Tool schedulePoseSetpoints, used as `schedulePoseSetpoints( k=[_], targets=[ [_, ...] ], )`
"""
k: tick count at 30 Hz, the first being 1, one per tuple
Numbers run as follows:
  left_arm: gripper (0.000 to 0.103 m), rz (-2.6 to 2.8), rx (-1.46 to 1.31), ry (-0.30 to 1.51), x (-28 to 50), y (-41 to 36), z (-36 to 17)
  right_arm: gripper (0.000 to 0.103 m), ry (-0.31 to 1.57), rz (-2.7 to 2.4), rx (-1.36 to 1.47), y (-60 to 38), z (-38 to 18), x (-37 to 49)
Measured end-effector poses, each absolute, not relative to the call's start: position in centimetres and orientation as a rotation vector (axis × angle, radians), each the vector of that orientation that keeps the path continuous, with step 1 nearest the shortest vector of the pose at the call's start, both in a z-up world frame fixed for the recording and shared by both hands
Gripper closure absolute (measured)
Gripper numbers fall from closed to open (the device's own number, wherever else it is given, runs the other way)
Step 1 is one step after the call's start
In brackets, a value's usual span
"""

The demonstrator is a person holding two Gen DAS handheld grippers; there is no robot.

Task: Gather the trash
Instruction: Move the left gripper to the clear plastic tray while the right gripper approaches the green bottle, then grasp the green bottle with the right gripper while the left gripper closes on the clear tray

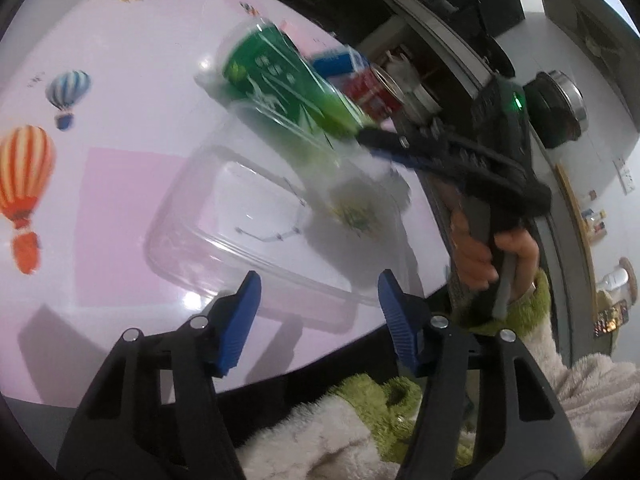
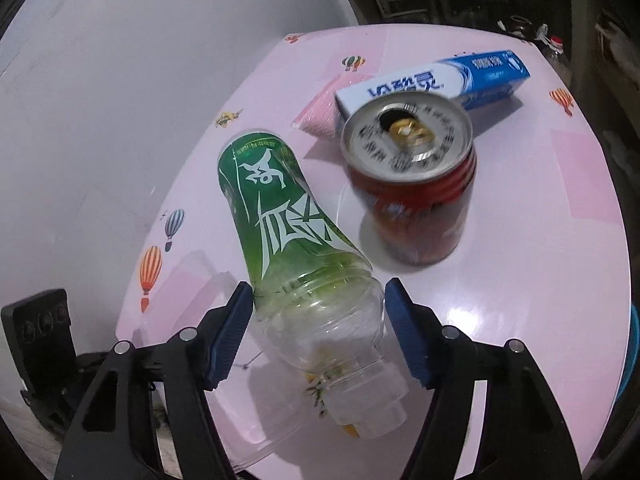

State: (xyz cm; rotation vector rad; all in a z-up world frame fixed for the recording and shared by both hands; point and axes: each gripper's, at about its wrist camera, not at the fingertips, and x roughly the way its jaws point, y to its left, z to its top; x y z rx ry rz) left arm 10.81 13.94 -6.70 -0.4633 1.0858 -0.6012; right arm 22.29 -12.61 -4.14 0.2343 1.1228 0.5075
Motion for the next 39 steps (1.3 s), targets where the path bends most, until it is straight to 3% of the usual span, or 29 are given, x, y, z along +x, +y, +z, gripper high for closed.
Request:
schedulePoseSetpoints(
  k=[6, 9, 11, 13, 22, 24, 26, 28, 33, 35, 39],
  targets=[
    [0.054, -0.510, -0.479, 1.095, 11.2, 15.3, -6.8, 0.037, 1.143, 0.477, 0.304, -11.7, -4.2, 19.4],
    [0.063, -0.459, -0.464, 1.118, 11.5, 15.4, -7.1, 0.037, 1.143, 0.457, 0.329, -11.6, -4.3, 18.0],
    [0.073, -0.440, -0.451, 1.127, 11.8, 15.6, -7.3, 0.037, 1.136, 0.428, 0.334, -11.7, -4.2, 16.9],
    [0.075, -0.421, -0.442, 1.125, 12.3, 16.0, -7.2, 0.037, 1.133, 0.396, 0.342, -12.3, -4.0, 15.7],
    [0.075, -0.354, -0.391, 1.090, 13.6, 17.3, -5.8, 0.036, 1.175, 0.352, 0.371, -15.4, -4.0, 12.5],
    [0.071, -0.369, -0.396, 1.096, 13.4, 17.5, -5.7, 0.031, 1.165, 0.355, 0.344, -15.7, -3.6, 12.6],
    [0.057, -0.384, -0.392, 1.108, 13.2, 17.5, -5.4, 0.028, 1.141, 0.362, 0.310, -15.9, -2.9, 13.0],
    [0.052, -0.394, -0.384, 1.120, 12.7, 17.4, -5.3, 0.027, 1.124, 0.381, 0.280, -15.7, -2.4, 13.7],
    [0.052, -0.427, -0.352, 1.161, 11.7, 16.1, -5.8, 0.026, 1.135, 0.458, 0.218, -14.7, -3.1, 16.1],
    [0.052, -0.441, -0.346, 1.177, 11.7, 15.3, -6.2, 0.027, 1.174, 0.471, 0.224, -14.4, -4.1, 16.7],
    [0.052, -0.454, -0.327, 1.191, 11.7, 14.2, -6.5, 0.038, 1.213, 0.502, 0.350, -14.9, -5.1, 16.5]
  ],
)
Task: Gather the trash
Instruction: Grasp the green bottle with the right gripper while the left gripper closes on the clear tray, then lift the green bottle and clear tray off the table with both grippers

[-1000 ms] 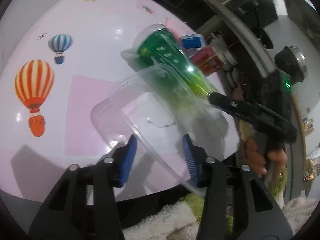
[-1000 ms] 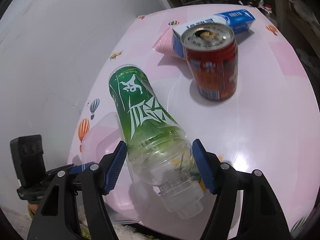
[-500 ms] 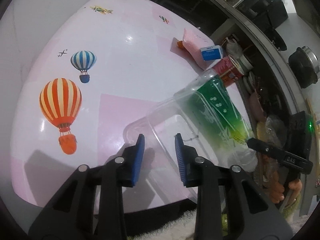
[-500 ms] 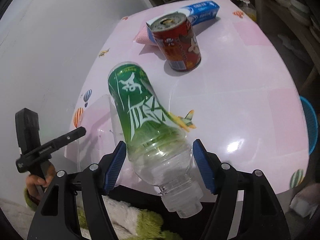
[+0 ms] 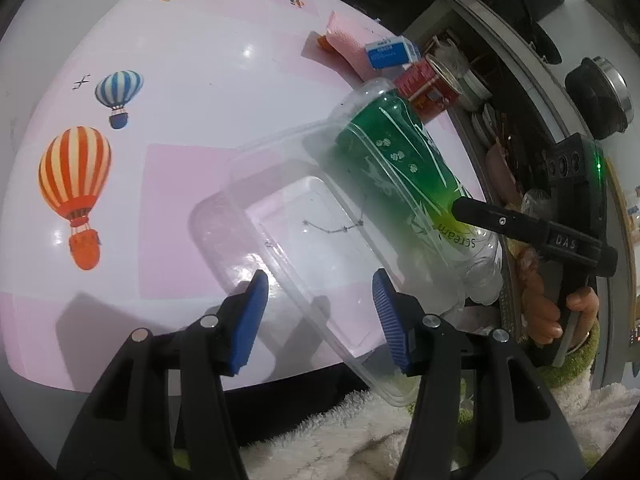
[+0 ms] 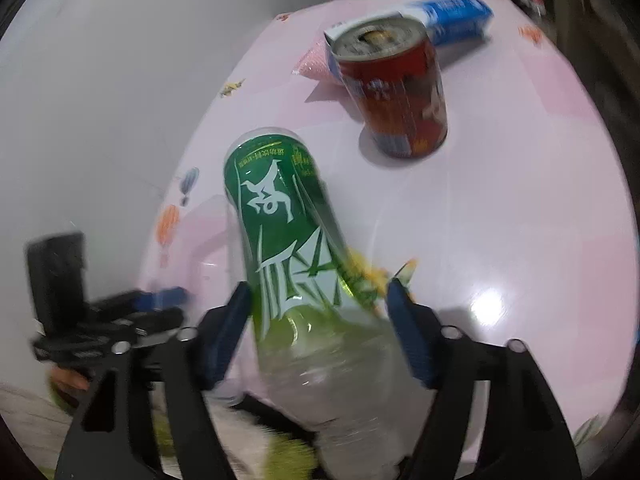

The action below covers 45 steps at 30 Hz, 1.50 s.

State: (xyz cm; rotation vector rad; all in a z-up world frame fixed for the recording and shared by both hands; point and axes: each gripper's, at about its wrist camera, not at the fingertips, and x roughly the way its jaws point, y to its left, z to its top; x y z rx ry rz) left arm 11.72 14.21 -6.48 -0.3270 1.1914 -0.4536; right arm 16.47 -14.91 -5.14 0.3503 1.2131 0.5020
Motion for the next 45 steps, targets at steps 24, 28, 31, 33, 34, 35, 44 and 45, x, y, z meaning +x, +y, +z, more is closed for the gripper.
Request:
schedulePoseSetpoints(
  k=[24, 28, 31, 33, 34, 35, 44, 45],
  targets=[
    [0.095, -0.351, -0.104, 1.150, 12.3, 13.1, -6.5, 0.034, 1.220, 0.491, 0.258, -12.4, -5.3, 14.1],
    [0.096, -0.311, -0.090, 1.118, 13.4, 14.1, -5.7, 0.035, 1.194, 0.437, 0.333, -13.6, -5.3, 14.3],
    [0.096, -0.313, -0.114, 1.137, 13.8, 14.7, -5.7, 0.034, 1.170, 0.435, 0.373, -14.4, -4.9, 13.9],
    [0.094, -0.316, -0.121, 1.149, 13.7, 14.9, -5.7, 0.030, 1.170, 0.438, 0.366, -14.5, -4.6, 13.6],
    [0.089, -0.317, -0.125, 1.157, 13.7, 15.0, -5.7, 0.028, 1.174, 0.438, 0.348, -14.4, -4.5, 13.4],
    [0.084, -0.317, -0.131, 1.162, 13.6, 15.2, -5.8, 0.027, 1.177, 0.439, 0.331, -14.2, -4.4, 13.3],
    [0.081, -0.315, -0.084, 1.198, 12.8, 13.9, -6.5, 0.026, 1.186, 0.395, 0.166, -12.1, -5.0, 12.5],
    [0.081, -0.313, -0.078, 1.194, 12.8, 13.8, -6.5, 0.026, 1.188, 0.387, 0.168, -12.2, -5.2, 12.7]
  ],
)
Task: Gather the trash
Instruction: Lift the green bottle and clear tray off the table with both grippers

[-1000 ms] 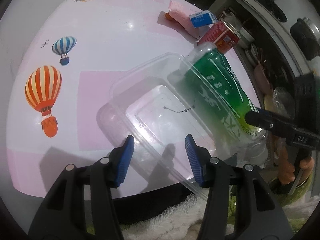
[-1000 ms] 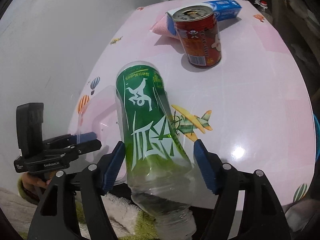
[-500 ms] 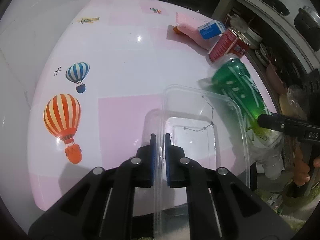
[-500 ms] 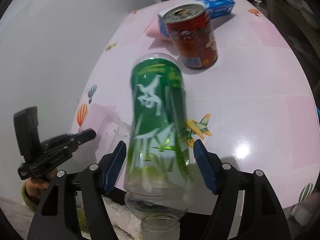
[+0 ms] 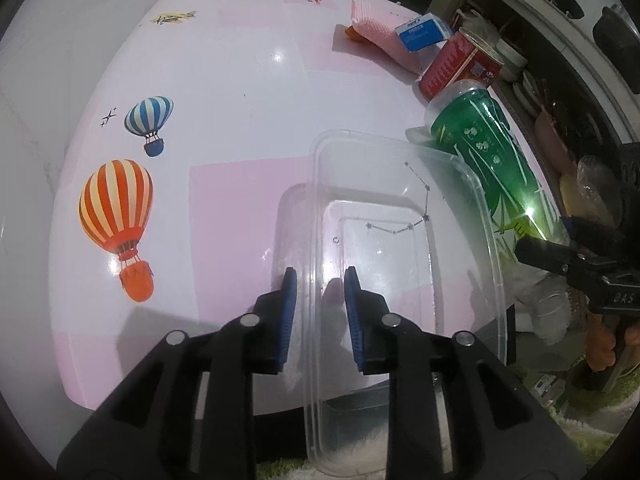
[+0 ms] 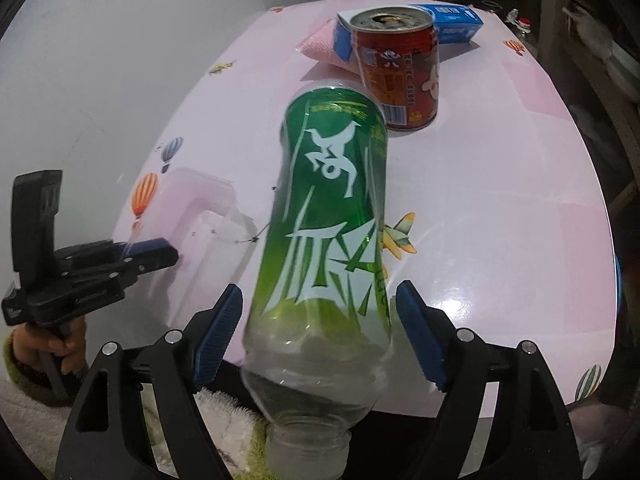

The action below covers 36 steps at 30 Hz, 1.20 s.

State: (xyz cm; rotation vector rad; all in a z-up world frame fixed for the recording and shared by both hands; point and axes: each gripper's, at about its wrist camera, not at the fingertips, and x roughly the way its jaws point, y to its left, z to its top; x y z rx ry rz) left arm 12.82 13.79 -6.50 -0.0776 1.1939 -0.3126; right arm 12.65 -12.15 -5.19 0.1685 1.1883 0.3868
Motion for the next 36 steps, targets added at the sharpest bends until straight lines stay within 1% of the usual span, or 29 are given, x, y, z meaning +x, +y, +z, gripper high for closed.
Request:
schedulePoseSetpoints(
  k=[3, 6, 12, 13, 17, 36],
  targets=[
    [0.081, -0.307, -0.059, 1.186, 12.8, 13.5, -6.5, 0.027, 1.191, 0.379, 0.182, -12.2, -5.5, 12.9],
    [0.082, -0.299, -0.057, 1.179, 12.8, 13.2, -6.5, 0.033, 1.200, 0.380, 0.191, -12.0, -5.9, 13.1],
    [0.093, -0.294, -0.072, 1.175, 12.7, 13.4, -6.6, 0.036, 1.185, 0.375, 0.202, -11.9, -6.0, 12.7],
    [0.097, -0.294, -0.077, 1.175, 12.7, 13.5, -6.7, 0.036, 1.179, 0.370, 0.200, -11.9, -5.9, 12.5],
    [0.099, -0.298, -0.092, 1.161, 12.5, 14.1, -6.5, 0.036, 1.162, 0.357, 0.193, -12.1, -5.6, 12.2],
    [0.100, -0.317, -0.157, 1.024, 11.8, 15.9, -1.3, 0.037, 1.025, 0.393, 0.241, -13.5, -0.9, 10.3]
  ],
)
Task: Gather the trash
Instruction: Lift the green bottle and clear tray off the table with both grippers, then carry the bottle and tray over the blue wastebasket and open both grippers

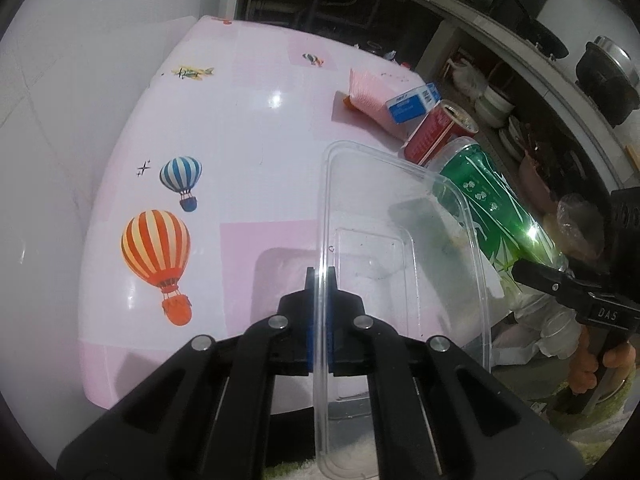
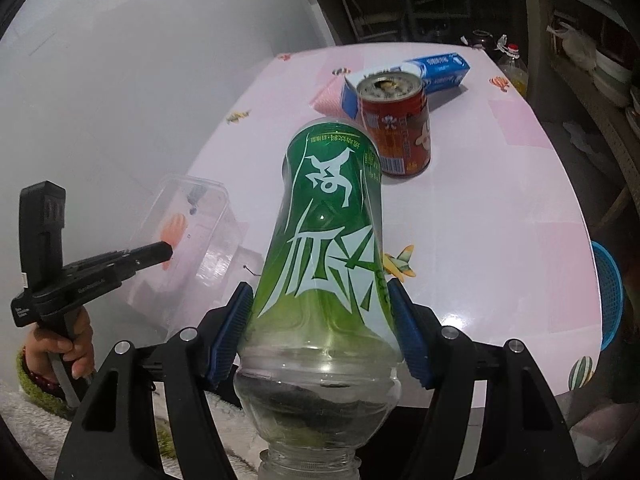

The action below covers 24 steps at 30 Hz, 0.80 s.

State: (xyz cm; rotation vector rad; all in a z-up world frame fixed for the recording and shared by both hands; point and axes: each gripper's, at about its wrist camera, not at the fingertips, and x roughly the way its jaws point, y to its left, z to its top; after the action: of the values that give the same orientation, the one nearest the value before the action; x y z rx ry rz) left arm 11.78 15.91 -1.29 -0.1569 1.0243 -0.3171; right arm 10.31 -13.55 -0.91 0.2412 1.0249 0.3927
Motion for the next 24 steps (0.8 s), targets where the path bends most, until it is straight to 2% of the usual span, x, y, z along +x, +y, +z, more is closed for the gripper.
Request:
schedulePoseSetpoints(
  k=[12, 18, 24],
  targets=[
    [0.100, -0.459, -0.120, 0.954, 12.3, 12.1, 2.1, 0.037, 0.879, 0.355, 0.348, -17.9, 2.8, 7.2],
    [0.100, -0.598, -0.064, 0.914, 13.2, 6.9, 4.3, 0.037, 0.753, 0.248, 0.415, -22.8, 5.2, 3.4],
    [0.100, -0.811, 0.017, 0.911, 14.1, -2.7, 5.9, 0.037, 0.643, 0.042, 0.532, -30.4, 5.4, -1.7]
  ],
)
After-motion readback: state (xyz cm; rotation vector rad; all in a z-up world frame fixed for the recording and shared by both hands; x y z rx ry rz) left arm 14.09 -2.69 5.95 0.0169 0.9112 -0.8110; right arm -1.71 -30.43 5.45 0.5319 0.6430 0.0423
